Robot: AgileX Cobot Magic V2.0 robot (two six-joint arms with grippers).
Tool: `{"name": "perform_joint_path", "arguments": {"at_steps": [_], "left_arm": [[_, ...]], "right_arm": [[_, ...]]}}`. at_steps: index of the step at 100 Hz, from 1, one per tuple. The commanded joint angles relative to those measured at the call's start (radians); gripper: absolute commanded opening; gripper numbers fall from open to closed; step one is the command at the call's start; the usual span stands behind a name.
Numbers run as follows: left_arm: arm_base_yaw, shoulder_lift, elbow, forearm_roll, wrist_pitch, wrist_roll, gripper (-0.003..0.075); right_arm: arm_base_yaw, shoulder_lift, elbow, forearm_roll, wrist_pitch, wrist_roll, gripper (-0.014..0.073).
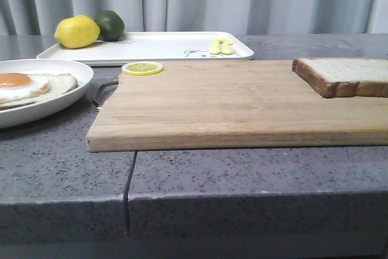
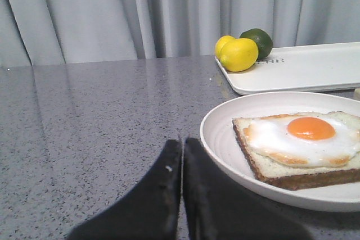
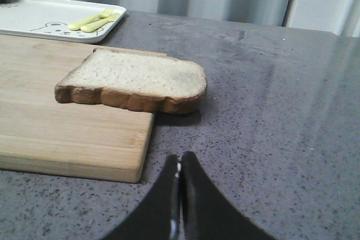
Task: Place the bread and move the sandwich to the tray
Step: 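Move the right gripper toward the bread slice on the cutting board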
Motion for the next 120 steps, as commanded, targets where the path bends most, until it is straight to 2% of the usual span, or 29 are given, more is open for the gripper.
{"name": "perform_joint_path", "arguments": {"at_steps": [1,78,102,111,120], "left_arm": [[0.003,-0.031,0.017,-0.009,-0.089,-0.004,-0.002],[0.003,-0.031,0.017,-0.019,-0.089,-0.004,-0.002],[0.003,-0.031,-0.009,-0.101,-0.108,-0.004,-0.002],[0.003,-0.026,-0.077,-0.101,-0.059,-0.004,-0.002],[0.003,0.005,-0.183,-0.101,0.05,-0.009,-0.002]], "right_arm": [[-0.004,-0.019,0.002,-0.012,-0.075,-0.002,-0.0066],[-0.004,-0.019,0.001,-0.022,-0.09,-0.014,-0.0066],[-0.004,-0.019,0.001,-0.021,-0.246,-0.013,-0.0066],[-0.004,-0.019,-0.008,0.014,-0.318,0.008,-0.0066],[-0.004,-0.018,-0.051,0.105,-0.289,0.058,-0.0066]]}}
